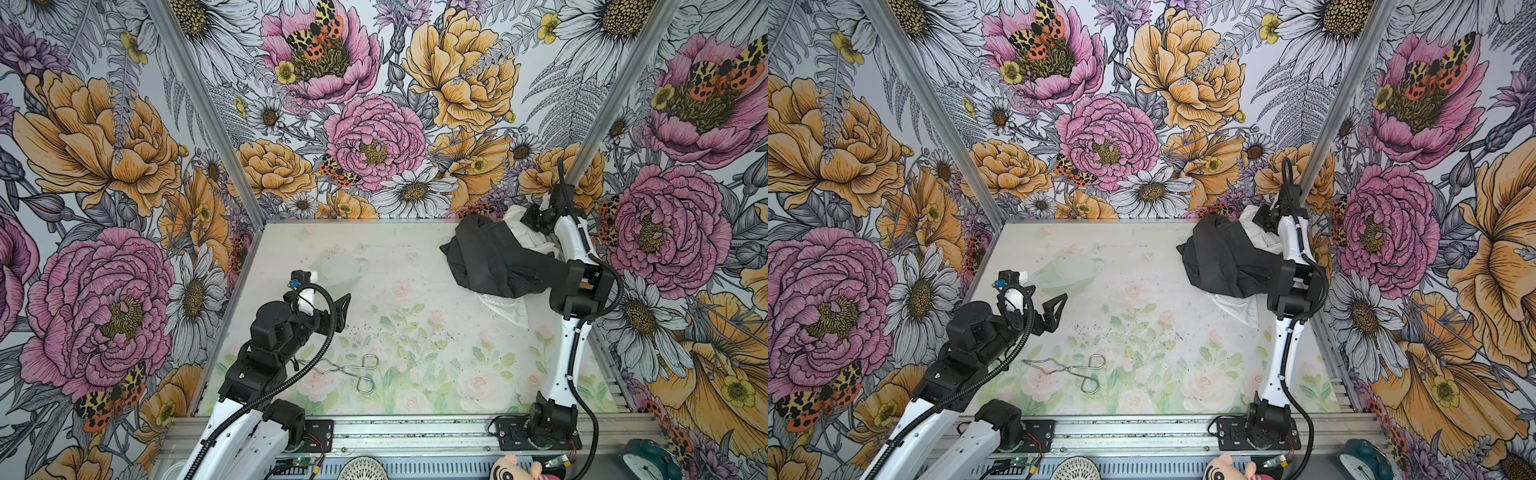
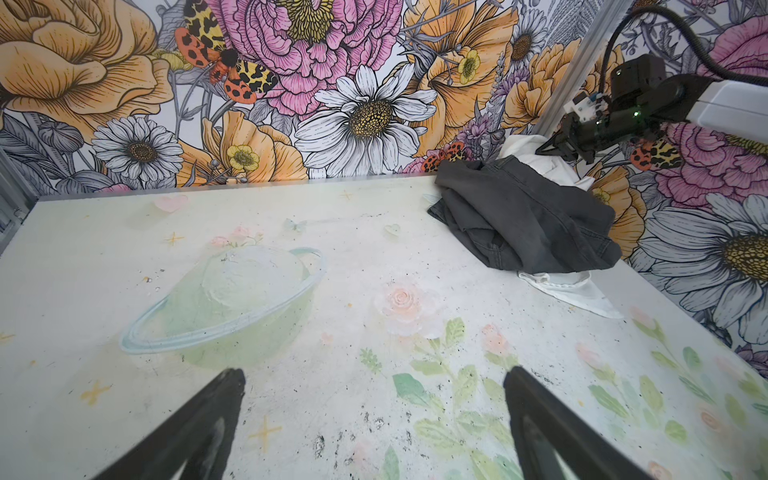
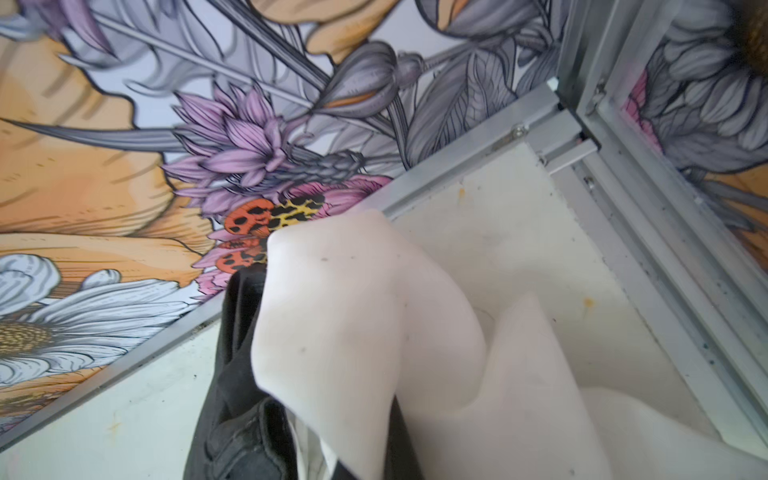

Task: Pick out a specific cloth from the pile
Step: 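Grasp the white shirt with the right gripper and lift it upward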

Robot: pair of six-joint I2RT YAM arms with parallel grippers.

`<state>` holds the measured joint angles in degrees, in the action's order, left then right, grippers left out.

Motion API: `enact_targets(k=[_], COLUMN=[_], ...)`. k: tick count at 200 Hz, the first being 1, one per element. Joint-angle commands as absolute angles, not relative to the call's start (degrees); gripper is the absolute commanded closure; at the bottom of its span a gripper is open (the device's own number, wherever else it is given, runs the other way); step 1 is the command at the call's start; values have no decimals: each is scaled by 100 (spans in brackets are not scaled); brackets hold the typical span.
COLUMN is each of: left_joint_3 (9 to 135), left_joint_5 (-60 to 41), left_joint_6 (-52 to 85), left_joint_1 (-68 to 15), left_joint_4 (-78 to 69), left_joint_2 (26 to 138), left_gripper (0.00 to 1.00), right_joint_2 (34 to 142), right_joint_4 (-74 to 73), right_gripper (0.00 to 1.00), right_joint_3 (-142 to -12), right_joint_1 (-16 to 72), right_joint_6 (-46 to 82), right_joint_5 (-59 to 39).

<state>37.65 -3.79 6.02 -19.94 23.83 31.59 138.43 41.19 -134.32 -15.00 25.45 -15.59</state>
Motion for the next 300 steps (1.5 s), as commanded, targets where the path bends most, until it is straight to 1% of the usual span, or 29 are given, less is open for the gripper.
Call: enact_targets(k=[1, 120, 222, 300], left_joint_3=[3727, 3718, 3716, 3709], left_joint_5=[-490, -484, -466, -466], left_joint_6=[665, 664, 666, 668], left_joint_1=[-1932, -1933, -1925, -1925], left_joint_4=[2399, 2396, 2394, 2399], left_joint_2=[3093, 3079, 3091, 3098], left_gripper=[1, 1, 2, 1], right_joint_2=[13190, 12870, 12329, 11908], right_joint_4=[3814, 3741, 3056, 2551], right_gripper=[100, 100, 100, 100], right_joint_3=[-13961, -15343, -15363, -15372], right_joint_1=[-1435, -1117, -906, -617], right_joint_6=[2654, 2628, 2369, 2413], right_joint_5=[-1644, -1598, -1215, -1204])
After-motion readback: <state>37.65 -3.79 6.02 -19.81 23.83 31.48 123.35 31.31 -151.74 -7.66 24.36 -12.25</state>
